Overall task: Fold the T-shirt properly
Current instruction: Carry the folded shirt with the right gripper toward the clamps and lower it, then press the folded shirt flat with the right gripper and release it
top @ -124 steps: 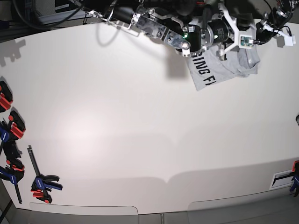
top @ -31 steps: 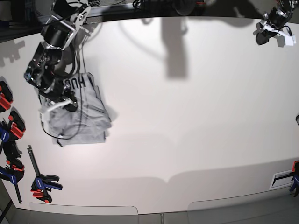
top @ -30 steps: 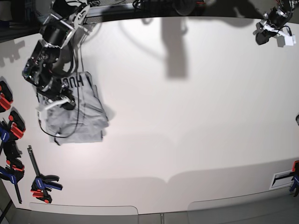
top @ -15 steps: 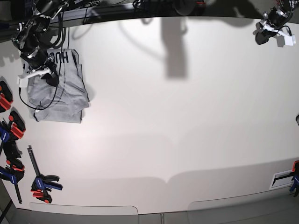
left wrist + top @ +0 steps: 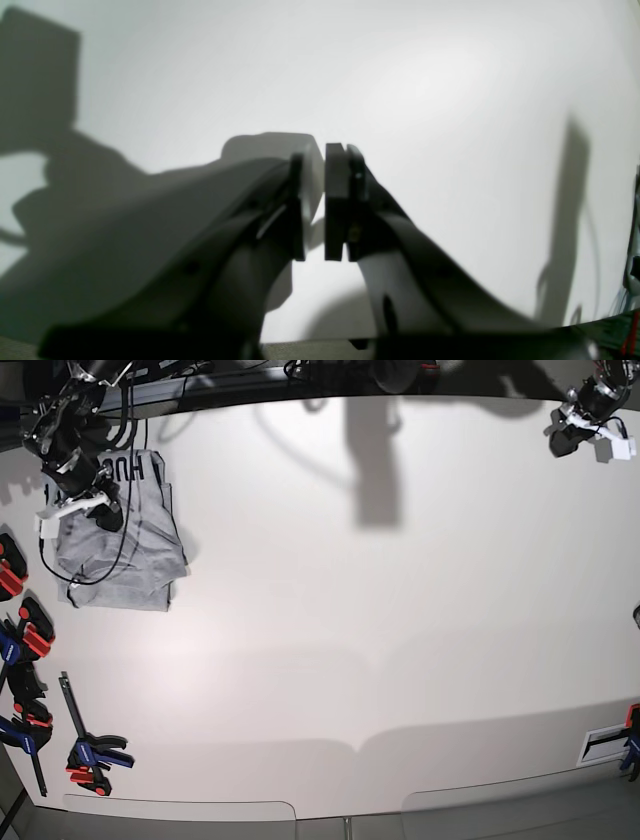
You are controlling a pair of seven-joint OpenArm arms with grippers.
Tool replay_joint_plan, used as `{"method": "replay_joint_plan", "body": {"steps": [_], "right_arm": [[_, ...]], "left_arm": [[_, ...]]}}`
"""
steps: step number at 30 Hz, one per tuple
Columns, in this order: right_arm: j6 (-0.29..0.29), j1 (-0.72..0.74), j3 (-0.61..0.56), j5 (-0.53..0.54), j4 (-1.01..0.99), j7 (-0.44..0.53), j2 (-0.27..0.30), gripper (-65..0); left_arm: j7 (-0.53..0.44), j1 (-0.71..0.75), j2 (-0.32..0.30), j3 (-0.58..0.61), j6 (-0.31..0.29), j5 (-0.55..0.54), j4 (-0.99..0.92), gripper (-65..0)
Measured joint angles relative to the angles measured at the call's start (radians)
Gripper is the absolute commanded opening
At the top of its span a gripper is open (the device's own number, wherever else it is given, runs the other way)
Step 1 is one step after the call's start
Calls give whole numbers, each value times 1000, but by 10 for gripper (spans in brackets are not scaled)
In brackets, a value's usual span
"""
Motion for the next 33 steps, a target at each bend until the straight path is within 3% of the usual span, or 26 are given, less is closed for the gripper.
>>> {"method": "replay_joint_plan", "body": {"steps": [4,8,13,17,21,27,31,33], "right_arm": [[-18,57,-5,-49,49,-71,8,-650],[-31,127,1,-63,124,-76,16,-650],[-30,200,-2,84,244,-89,22,-650],[40,224,-5,162,325,-114,25,-650],[58,198,-5,230,407,-187,7,-650],[117,67,-4,378,576,-180,-82,-650],[117,-13,-5,379,690,-194,-139,-650],[117,-50,-5,396,737,-179,-148,-650]], "left_arm": [[0,0,-2,0,0,0,0,-609],[0,0,-13,0,0,0,0,-609],[0,0,-14,0,0,0,0,-609],[-2,0,-14,0,0,0,0,-616],[-30,0,-29,0,0,2,3,-622],[-38,29,-44,-10,0,-3,46,-644],[142,73,-39,-16,3,-159,43,-643],[172,81,-30,-13,-1,-248,48,-643]]}}
